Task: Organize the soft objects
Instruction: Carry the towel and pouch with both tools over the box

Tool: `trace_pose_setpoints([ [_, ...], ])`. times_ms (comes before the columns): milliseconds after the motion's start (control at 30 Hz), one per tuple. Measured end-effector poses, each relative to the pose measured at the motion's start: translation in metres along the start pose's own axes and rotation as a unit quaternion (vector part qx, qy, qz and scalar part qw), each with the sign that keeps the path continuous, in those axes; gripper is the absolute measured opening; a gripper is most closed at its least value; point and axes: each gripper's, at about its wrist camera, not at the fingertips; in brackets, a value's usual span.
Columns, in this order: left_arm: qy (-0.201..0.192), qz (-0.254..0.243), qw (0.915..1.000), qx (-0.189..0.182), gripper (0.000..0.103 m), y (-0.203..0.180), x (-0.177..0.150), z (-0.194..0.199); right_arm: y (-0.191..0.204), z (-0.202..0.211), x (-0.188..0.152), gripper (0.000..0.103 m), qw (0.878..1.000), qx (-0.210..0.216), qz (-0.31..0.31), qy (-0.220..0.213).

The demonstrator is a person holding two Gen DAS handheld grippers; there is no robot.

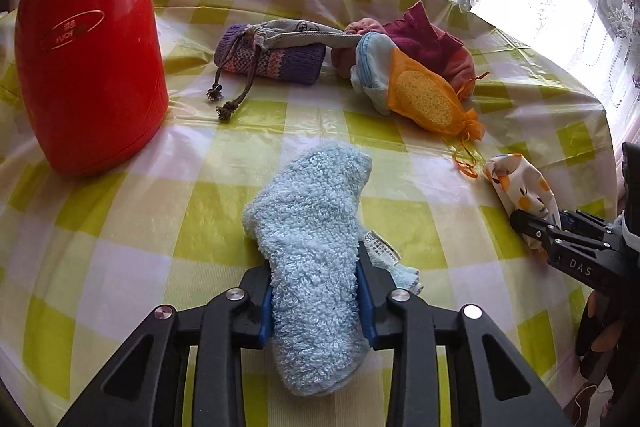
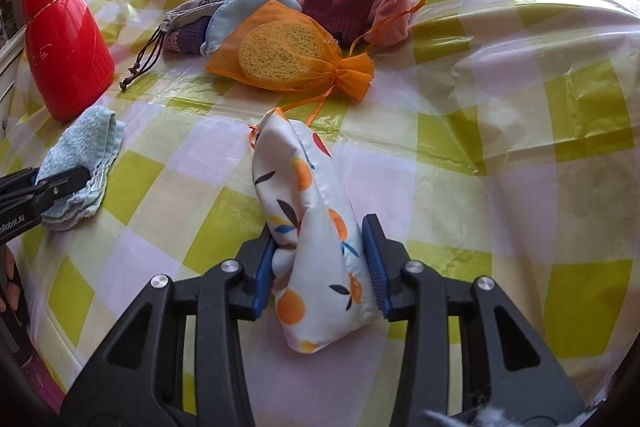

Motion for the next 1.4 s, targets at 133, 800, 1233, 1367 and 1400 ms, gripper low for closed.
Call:
trace_pose_setpoints([
  [133, -0.005, -0.011, 0.9999, 0.002, 0.034, -0.001, -0.019, 0.016, 0.014, 0.014, -0.015, 0.043, 1.000, -0.005, -0.008, 0.001],
  [800, 0.043, -0.025, 0.9986, 0.016, 0.034, 0.004, -0.062, 0.061, 0.067, 0.042, -0.057, 0.043, 0.998, 0.037, 0.036, 0.038],
  [1233, 0.036, 0.005, 0.9993, 0.012, 0.034, 0.038, -0.083, 0.101, 0.116, 0.057, -0.065, 0.042, 0.992, 0.094, 0.067, 0.045],
  [1367, 0.022, 0.014, 0.9995, 0.015, 0.034, 0.050, -0.085, 0.114, 0.129, 0.061, -0.063, 0.042, 0.990, 0.108, 0.074, 0.045],
  [1400, 0.021, 0.016, 0.9995, 0.015, 0.034, 0.052, -0.085, 0.117, 0.133, 0.063, -0.063, 0.042, 0.990, 0.110, 0.076, 0.046],
])
Point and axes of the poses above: each gripper's, at about its wrist camera, not at the fingertips, and z roughly against the way its jaws point, y to its left, x to its top, and after that the axes turned 1 degree about -z, right-handed
